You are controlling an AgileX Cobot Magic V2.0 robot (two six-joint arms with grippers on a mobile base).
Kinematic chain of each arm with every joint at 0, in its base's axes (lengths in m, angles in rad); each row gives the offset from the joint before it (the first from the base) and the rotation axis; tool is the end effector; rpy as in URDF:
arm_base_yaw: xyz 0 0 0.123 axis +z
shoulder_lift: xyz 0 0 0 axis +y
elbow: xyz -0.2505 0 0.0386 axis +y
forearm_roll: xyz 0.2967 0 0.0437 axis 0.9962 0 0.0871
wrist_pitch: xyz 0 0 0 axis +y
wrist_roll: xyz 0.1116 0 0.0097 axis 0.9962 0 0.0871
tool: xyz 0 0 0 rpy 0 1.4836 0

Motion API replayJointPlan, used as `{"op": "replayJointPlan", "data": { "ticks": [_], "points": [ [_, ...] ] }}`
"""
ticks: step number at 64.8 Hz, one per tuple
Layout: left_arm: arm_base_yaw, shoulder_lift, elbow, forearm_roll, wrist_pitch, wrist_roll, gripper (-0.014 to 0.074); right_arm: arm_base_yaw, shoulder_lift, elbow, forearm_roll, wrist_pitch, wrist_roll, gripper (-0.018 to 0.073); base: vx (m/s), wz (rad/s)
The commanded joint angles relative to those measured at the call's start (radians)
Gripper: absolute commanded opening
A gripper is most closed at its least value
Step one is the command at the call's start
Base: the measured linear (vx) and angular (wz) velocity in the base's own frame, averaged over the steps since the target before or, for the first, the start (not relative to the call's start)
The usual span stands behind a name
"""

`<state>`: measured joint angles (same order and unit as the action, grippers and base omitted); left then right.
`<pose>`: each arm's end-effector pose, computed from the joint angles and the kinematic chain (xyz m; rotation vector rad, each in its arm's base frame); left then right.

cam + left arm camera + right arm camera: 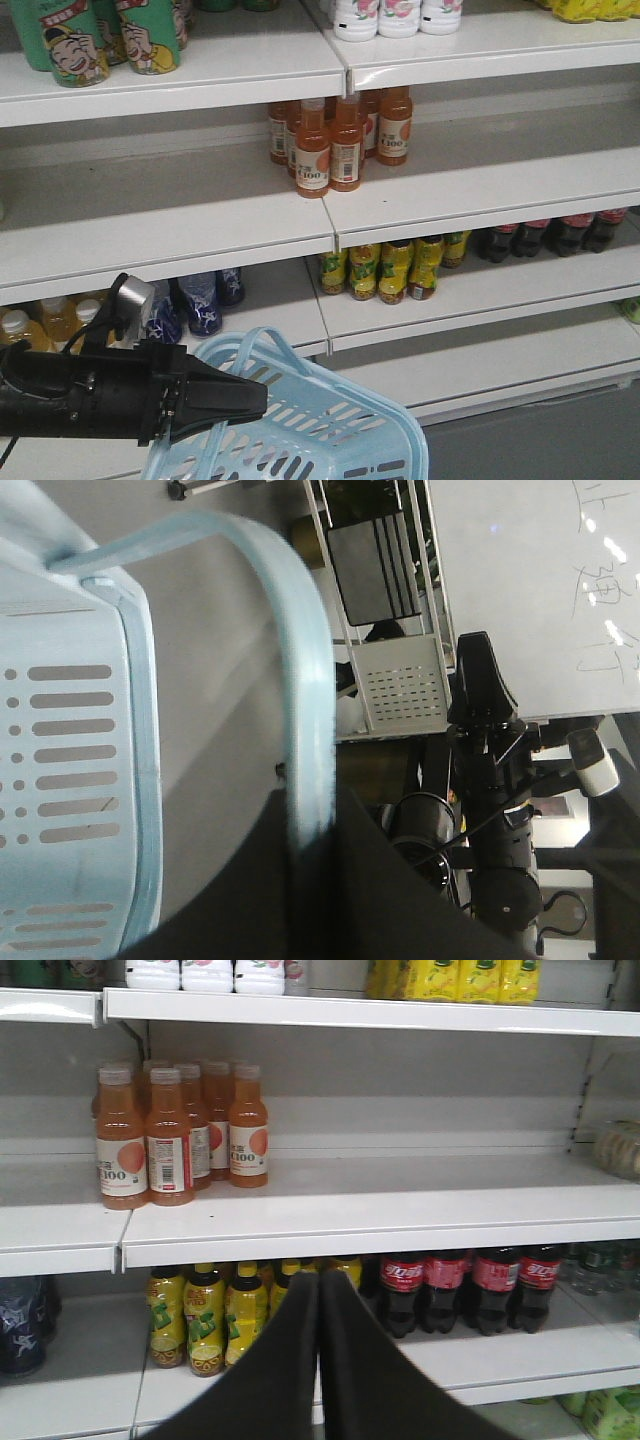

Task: Place coke in basket with both arms
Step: 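Turn the base away from the shelf holding the basket in left gripper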

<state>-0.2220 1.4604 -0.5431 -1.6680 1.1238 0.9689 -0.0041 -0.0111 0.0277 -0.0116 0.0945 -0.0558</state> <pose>0.2371 -0.1566 0.1381 0.0134 2.3492 -1.7770 0.1585 -0.0008 0.1949 -0.0496 1.5942 -0.0565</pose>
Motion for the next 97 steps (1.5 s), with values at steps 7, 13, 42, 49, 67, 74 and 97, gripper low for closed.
{"op": "replayJointPlan", "data": {
  "ticks": [7,13,42,49,67,74,97],
  "points": [
    [-0.007,-0.035,-0.025,-0.115,0.081,0.005,-0.0006,-0.005,-0.013,0.008,-0.007,-0.077,-0.002,-0.001,-0.06,-0.31],
    [-0.007,-0.035,-0.025,-0.115,0.081,0.005,-0.0006,-0.005,-0.013,0.008,-0.007,-0.077,-0.002,-0.001,-0.07,-0.33],
    [-0.007,-0.035,-0.025,-0.115,0.081,0.005,-0.0006,-0.005,-0.013,0.008,-0.007,-0.076,-0.002,-0.001,-0.08,-0.38],
    [-0.007,-0.035,-0.025,-0.115,0.081,0.005,-0.0006,-0.005,-0.013,0.008,-0.007,-0.077,-0.002,-0.001,-0.08,-0.38],
    [-0.007,-0.035,-0.025,-0.115,0.081,0.005,-0.0006,-0.005,-0.013,0.008,-0.007,-0.076,-0.002,-0.001,-0.09,-0.39],
    [-0.007,-0.035,-0.025,-0.115,0.081,0.005,-0.0006,-0.005,-0.013,0.008,-0.007,-0.076,-0.002,-0.001,-0.09,-0.37],
    [-0.007,-0.035,-0.025,-0.115,0.081,0.005,-0.0006,-0.005,-0.013,0.008,-0.007,-0.076,-0.002,-0.001,-0.09,-0.37]
  ]
}}
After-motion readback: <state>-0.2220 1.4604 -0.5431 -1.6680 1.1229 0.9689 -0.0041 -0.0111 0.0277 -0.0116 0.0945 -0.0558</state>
